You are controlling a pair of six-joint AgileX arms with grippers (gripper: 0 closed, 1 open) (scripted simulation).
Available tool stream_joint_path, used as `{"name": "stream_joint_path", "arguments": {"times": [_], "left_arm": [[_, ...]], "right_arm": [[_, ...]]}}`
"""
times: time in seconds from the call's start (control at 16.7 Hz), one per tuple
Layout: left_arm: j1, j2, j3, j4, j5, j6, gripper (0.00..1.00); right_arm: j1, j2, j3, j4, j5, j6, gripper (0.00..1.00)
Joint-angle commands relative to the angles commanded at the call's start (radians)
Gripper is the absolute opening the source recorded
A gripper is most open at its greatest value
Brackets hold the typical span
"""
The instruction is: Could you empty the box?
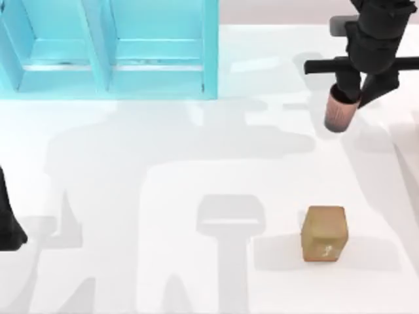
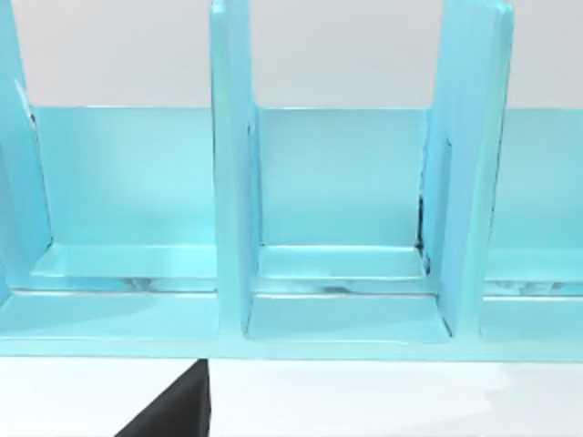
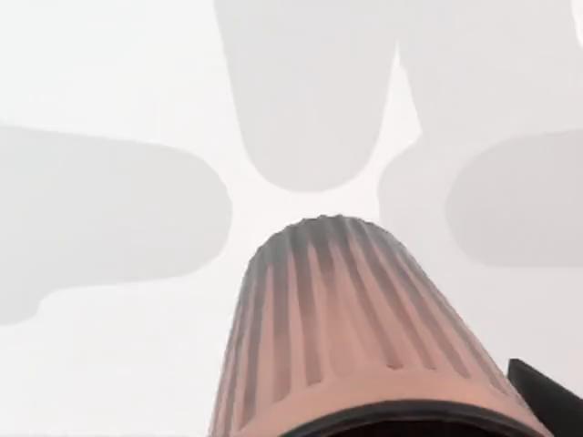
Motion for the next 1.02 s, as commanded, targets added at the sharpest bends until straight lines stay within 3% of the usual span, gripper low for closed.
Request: {"name": "stream_joint_path", "arguments": {"times": [1.02], "left_arm": [[0.0,0.0,0.0,0.0,0.0,0.0,1.0]], "right_arm": [[0.006,0.019,-0.144,0.163,0.0,0.007,0.0]]}}
